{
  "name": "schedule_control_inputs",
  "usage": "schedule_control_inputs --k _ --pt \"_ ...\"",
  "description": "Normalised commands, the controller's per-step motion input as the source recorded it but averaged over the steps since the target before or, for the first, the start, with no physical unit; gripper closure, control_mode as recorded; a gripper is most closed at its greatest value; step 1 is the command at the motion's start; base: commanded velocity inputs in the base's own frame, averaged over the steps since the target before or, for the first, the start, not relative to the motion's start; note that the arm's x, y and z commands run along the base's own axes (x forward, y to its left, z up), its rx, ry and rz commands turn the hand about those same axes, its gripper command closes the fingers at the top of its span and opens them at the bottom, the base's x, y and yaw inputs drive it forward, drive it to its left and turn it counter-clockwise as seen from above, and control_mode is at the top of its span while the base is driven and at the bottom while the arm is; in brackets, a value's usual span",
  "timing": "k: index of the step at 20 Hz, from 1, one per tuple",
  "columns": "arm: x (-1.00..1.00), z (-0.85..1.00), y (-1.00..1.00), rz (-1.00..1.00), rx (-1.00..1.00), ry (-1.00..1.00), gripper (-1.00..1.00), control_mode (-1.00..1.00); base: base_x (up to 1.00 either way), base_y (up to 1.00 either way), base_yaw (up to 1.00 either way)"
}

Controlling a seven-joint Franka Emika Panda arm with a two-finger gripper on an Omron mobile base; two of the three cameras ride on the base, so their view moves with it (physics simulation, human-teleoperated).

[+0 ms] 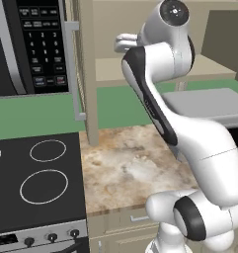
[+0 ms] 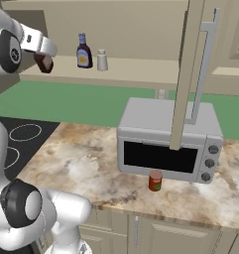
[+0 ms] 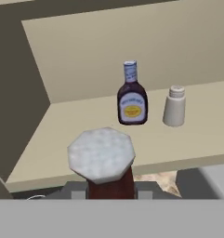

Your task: There are various items on the counter. Only move the condiments/shakers into the cabinet.

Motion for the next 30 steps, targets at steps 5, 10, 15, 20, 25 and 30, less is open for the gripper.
schedule_control_inputs --k 5,10,15,20,25,30 --pt "0.31 -0.03 0.05 0.00 0.00 0.00 1.00 -1.00 0.00 0.00 0.00" --pt "0.28 0.00 0.08 0.00 0.00 0.00 1.00 -1.00 0.00 0.00 0.00" --pt "0.16 -0.03 0.06 0.00 0.00 0.00 1.00 -1.00 0.00 0.00 0.00" --pt "0.18 -0.12 0.00 0.00 -0.02 0.01 1.00 -1.00 0.00 0.00 0.00" --pt "0.17 -0.23 0.01 0.00 -0.03 0.01 1.00 -1.00 0.00 0.00 0.00" --pt "0.15 -0.12 0.00 0.00 0.00 0.00 1.00 -1.00 0.00 0.00 0.00"
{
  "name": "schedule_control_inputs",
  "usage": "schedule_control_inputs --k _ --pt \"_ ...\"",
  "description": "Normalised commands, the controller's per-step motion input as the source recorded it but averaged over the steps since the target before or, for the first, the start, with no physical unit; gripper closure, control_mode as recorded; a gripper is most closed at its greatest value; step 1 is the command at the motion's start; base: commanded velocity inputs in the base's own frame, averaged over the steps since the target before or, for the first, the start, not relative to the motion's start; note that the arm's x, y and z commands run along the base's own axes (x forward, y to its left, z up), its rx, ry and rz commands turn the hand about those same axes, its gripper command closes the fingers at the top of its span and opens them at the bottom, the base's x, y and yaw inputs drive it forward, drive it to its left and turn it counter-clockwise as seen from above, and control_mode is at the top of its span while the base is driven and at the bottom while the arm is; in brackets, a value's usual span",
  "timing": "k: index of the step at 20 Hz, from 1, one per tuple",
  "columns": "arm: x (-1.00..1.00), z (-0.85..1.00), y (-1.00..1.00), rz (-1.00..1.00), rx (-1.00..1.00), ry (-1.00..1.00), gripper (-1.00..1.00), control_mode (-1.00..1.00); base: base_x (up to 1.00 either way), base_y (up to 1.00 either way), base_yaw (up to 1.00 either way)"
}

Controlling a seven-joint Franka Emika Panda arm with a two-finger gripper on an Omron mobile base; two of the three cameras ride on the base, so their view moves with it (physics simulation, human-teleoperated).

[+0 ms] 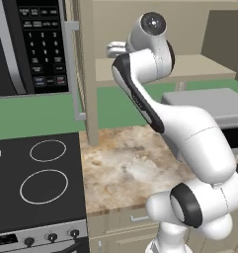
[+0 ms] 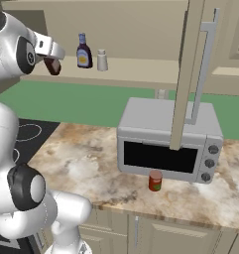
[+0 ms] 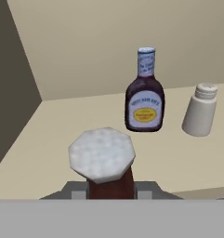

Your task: There are various items on the counter. Only move the condiments/shakers into the cabinet.

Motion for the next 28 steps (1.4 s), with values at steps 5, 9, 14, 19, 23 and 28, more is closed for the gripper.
schedule_control_inputs --k 5,9,14,19,23,28 --pt "0.17 0.00 0.00 0.00 0.00 0.01 1.00 -1.00 0.00 0.00 0.00" --pt "0.25 0.00 0.00 0.00 0.00 0.00 1.00 -1.00 0.00 0.00 0.00" --pt "0.23 0.00 0.00 0.00 0.00 0.00 1.00 -1.00 0.00 0.00 0.00" --pt "0.15 0.00 0.02 0.00 0.00 0.00 1.00 -1.00 0.00 0.00 0.00" --pt "0.09 0.00 0.00 0.00 0.00 0.00 1.00 -1.00 0.00 0.00 0.00" --pt "0.08 -0.07 0.00 0.00 -0.02 0.00 1.00 -1.00 0.00 0.00 0.00"
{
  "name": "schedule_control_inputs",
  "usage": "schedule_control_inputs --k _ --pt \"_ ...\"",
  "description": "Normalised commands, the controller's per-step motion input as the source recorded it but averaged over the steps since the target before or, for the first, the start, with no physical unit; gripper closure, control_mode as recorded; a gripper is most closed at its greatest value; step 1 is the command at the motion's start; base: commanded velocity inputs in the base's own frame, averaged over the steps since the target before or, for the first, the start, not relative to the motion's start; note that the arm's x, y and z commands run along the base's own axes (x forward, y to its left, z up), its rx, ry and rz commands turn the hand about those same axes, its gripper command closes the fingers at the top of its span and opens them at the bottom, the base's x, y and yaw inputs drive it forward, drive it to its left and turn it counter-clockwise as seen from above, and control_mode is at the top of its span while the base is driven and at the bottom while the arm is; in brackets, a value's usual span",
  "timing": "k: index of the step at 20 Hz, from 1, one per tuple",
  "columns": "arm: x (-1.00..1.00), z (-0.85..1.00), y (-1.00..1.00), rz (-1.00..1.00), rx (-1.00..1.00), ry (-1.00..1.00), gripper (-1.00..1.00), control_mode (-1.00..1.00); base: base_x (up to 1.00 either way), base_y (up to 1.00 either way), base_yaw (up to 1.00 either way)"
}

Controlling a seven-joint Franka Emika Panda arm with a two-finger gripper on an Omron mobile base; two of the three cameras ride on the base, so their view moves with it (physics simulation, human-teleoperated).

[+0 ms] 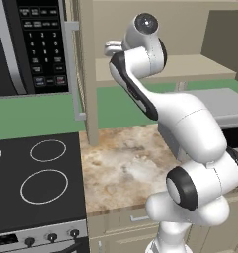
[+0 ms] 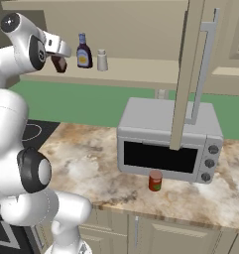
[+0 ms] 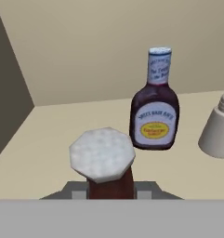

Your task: There are various items on the counter. Only move the condiments/shakers into the cabinet.

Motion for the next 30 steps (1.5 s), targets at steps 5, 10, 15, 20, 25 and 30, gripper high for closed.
schedule_control_inputs --k 5,10,15,20,25,30 --pt "0.16 -0.08 0.00 0.00 -0.02 0.00 1.00 -1.00 0.00 0.00 0.00" --pt "0.23 -0.01 0.00 0.00 0.00 0.00 1.00 -1.00 0.00 0.00 0.00" --pt "0.20 0.00 0.00 0.00 0.00 0.00 1.00 -1.00 0.00 0.00 0.00" --pt "0.12 -0.07 0.01 0.00 0.00 0.00 1.00 -1.00 0.00 0.00 0.00" --pt "0.15 -0.03 0.00 0.00 -0.02 -0.01 -1.00 -1.00 0.00 0.00 0.00" --pt "0.23 -0.06 0.00 0.00 -0.02 -0.04 -1.00 -1.00 0.00 0.00 0.00"
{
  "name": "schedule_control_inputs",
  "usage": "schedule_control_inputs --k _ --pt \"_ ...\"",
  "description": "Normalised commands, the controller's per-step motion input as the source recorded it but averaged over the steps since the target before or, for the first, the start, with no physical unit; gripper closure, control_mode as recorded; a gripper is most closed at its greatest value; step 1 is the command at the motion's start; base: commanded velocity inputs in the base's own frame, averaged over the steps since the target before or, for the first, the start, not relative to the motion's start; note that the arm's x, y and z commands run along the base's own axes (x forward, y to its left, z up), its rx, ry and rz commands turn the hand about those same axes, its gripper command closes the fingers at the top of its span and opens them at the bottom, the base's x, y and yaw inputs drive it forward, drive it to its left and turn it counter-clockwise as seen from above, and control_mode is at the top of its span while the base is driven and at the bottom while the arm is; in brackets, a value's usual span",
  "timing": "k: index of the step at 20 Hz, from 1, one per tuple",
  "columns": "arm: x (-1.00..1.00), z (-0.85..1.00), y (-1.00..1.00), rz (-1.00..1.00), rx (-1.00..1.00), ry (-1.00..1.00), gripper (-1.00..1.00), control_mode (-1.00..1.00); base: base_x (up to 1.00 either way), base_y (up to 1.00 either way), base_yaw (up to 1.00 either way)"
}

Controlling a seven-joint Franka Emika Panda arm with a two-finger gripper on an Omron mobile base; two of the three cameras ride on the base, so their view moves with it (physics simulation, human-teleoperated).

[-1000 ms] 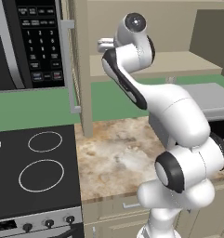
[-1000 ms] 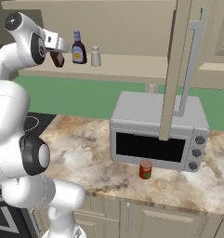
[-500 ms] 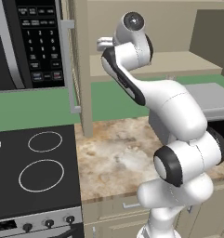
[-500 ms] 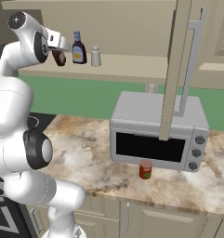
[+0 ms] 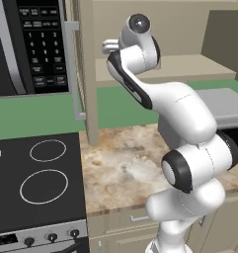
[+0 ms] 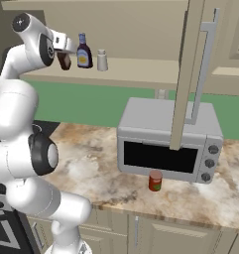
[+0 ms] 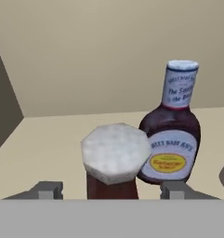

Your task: There are various items on the counter. Only move the condiments/shakers into the cabinet.

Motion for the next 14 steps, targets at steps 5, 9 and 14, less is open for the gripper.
schedule_control_inputs --k 5,9,14 --pt "0.12 -0.01 0.00 0.00 0.00 -0.02 -1.00 -1.00 0.00 0.00 0.00" --pt "0.11 -0.01 0.00 0.00 0.00 -0.01 -1.00 -1.00 0.00 0.00 0.00" --pt "0.20 -0.06 0.00 0.00 -0.02 -0.04 -1.00 -1.00 0.00 0.00 0.00"
